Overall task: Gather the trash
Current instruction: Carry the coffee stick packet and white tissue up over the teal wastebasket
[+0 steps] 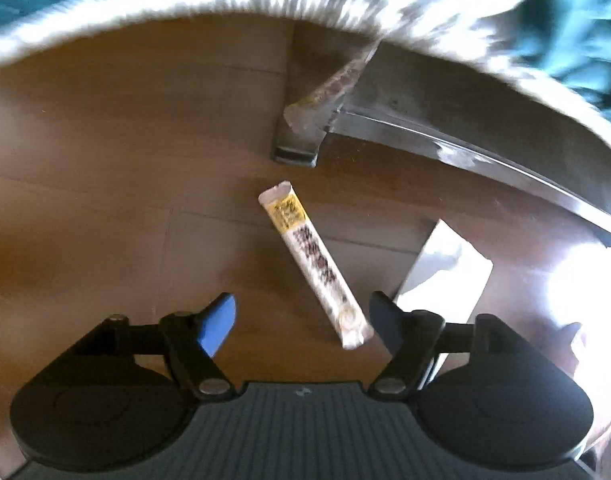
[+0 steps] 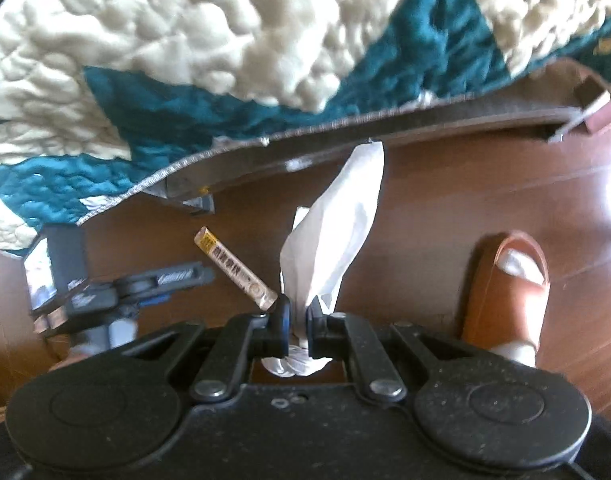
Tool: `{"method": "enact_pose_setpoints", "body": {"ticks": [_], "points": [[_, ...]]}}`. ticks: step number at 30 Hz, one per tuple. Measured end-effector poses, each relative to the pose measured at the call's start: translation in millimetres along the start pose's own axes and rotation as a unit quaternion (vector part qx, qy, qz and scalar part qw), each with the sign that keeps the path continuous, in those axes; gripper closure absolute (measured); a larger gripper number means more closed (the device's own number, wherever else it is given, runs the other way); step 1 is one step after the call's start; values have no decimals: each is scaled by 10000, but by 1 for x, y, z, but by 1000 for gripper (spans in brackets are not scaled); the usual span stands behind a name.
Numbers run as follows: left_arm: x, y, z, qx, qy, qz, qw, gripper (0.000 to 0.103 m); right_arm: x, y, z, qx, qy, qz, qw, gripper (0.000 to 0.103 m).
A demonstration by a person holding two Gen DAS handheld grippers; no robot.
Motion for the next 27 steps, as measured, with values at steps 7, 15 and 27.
{"method": "enact_pose_setpoints", "body": {"ticks": [7,15,27], "points": [[-48,28,9,826,-14,206,9964,29,1,-3,16,62,306,95,9995,96],[-71,38,1,1194,58,304,9924,31,-9,-3,18,-53,349,266,9990,96],[-61,29,-5,1021,290,214,9941,81,-15,0,23,48,330,272,9991,96]]}}
Point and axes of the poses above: each gripper's, at about its wrist camera, not at the fingertips, and x roughly against the way its jaws point, z to its left, y to its top, the point moved 5 cm from there along -x, roughly the way its jaws point, and after that the axes turned 7 degrees about z, right-handed, at the moved point
